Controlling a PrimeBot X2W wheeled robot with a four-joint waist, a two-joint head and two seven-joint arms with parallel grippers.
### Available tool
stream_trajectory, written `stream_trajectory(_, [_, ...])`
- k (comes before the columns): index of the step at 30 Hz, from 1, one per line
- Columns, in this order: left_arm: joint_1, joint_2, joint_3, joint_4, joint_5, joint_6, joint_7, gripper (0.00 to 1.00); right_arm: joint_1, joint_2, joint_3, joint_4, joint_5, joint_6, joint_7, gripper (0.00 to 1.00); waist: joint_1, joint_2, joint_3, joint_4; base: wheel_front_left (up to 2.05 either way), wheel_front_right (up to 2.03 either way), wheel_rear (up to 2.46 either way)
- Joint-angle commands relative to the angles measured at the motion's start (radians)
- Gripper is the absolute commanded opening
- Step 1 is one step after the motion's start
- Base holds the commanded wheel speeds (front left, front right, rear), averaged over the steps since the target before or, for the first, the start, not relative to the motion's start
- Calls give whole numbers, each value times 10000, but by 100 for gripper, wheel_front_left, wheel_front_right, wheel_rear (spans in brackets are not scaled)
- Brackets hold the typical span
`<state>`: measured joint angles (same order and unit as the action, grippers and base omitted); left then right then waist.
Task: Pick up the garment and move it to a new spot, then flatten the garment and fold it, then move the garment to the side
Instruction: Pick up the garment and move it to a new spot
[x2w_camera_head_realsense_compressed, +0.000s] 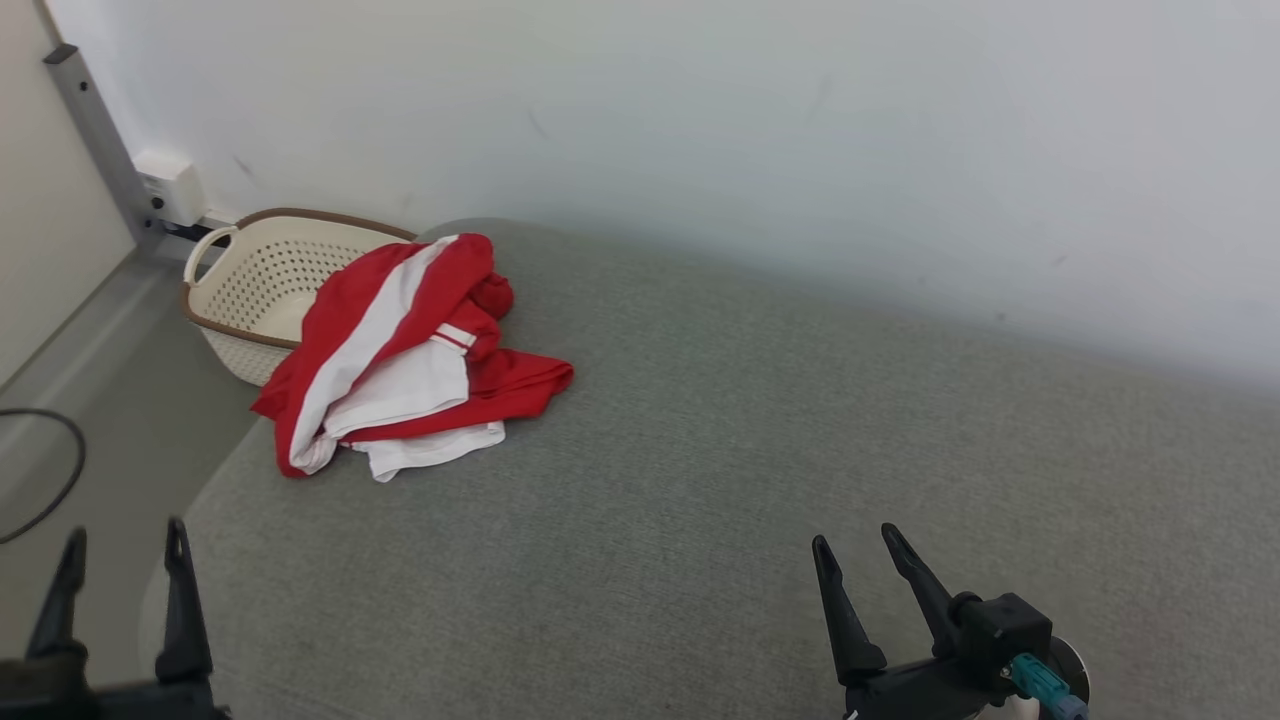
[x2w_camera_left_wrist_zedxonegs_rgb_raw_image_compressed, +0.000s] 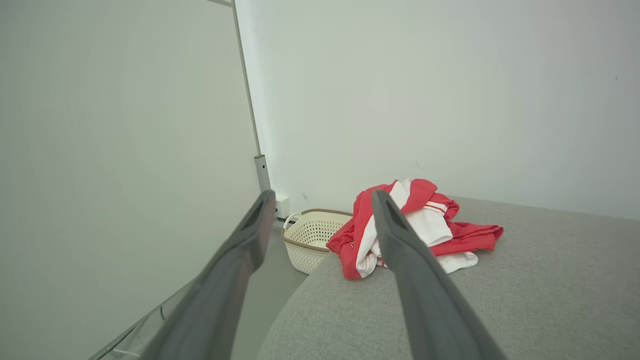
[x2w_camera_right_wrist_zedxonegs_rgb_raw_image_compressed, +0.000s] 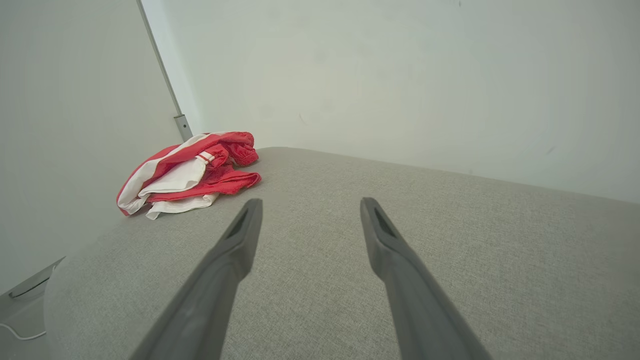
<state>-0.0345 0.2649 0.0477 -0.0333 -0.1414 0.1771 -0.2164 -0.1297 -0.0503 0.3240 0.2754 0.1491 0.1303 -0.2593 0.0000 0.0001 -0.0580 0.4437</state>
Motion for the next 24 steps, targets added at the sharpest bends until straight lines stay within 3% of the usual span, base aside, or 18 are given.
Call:
stream_trajectory(1, [-365, 89, 60, 35, -131, -55, -34, 100, -53, 7, 39, -16, -96, 8, -8, 100, 0, -1, 185, -266, 0, 0, 0])
stream_trajectory(24, [-4337, 1987, 891, 3275, -1452, -1310, 560, 100, -798, 5, 104, -135, -273, 8, -20, 100, 0, -1, 1196, -3510, 0, 0, 0])
